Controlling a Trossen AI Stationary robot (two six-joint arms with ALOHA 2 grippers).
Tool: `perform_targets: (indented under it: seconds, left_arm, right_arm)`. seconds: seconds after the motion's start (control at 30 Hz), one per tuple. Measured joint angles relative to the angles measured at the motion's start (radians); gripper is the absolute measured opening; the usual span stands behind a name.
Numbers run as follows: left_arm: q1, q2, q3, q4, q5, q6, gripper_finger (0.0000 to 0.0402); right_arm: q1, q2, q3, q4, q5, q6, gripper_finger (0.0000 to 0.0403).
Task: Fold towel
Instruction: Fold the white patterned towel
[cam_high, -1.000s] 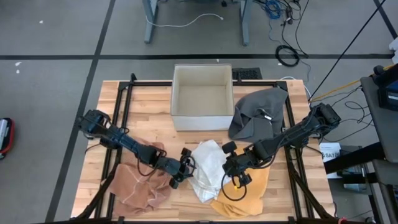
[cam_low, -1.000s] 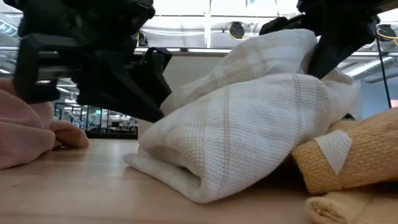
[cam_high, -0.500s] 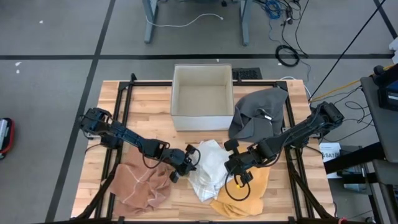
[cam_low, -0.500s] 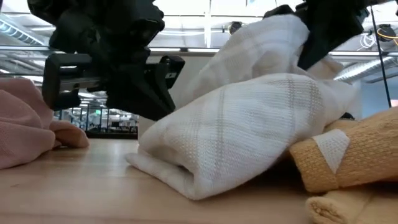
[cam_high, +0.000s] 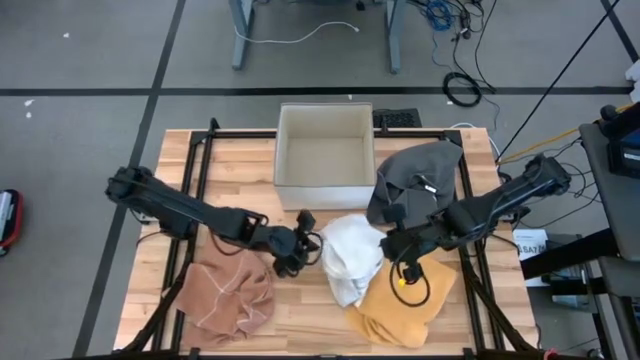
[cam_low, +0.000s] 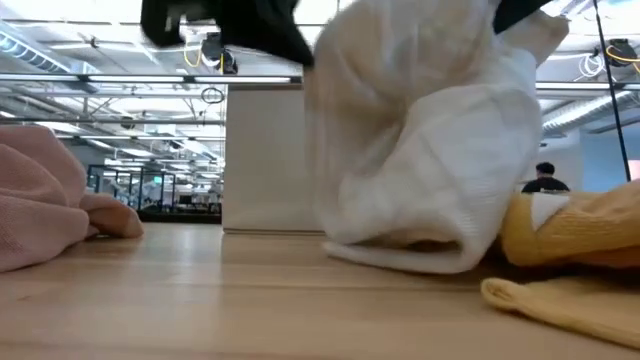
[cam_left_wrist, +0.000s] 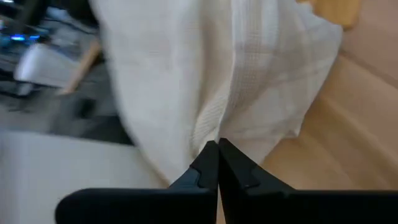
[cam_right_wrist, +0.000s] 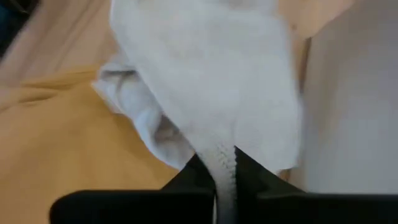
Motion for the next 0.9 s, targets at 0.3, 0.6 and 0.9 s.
perform_targets:
  seconds: [0.3,0.6,0.9]
  left_arm:
    - [-0.016,-0.101,0.193,-0.209,-0.138,0.01,0.0001]
    - [-0.039,-0.099,0.23,-0.339,-0.142,-0.087,0.0]
    - [-0.052,-0.08,0.226,-0.513,-0.145,-0.288,0.0]
  right_arm:
    - [0.027,0.042,-0.007,-0.02,-0.018,0.04,0.0115]
    - [0.026,0.171,-0.024,0.007,0.062,0.043,0.0121]
    - [-0.003,0.215,-0.225,0.381,0.033,0.044,0.0134]
